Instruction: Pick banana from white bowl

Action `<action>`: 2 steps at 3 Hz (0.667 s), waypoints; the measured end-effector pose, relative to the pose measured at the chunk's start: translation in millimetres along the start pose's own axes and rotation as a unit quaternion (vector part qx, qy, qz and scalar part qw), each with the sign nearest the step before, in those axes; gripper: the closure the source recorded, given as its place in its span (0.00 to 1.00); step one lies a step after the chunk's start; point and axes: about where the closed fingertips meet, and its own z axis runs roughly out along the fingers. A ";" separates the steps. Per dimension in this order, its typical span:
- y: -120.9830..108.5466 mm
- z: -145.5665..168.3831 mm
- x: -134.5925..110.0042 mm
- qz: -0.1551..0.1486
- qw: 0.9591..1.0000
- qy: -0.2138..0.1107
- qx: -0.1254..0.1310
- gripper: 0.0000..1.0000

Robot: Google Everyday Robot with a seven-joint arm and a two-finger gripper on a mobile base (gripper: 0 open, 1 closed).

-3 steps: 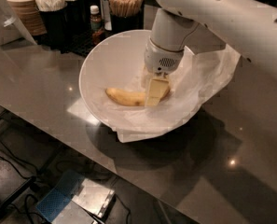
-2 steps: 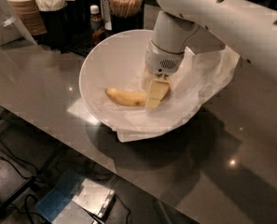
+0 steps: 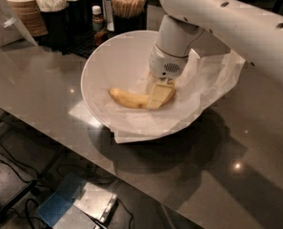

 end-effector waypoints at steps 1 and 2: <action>1.2 0.4 2.4 0.007 1.000 -0.003 0.004 1.00; 12.2 -15.7 1.2 0.016 0.999 -0.002 0.041 1.00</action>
Offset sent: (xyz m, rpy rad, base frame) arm -0.0278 -0.0129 0.0475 0.0099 -0.1737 -0.1023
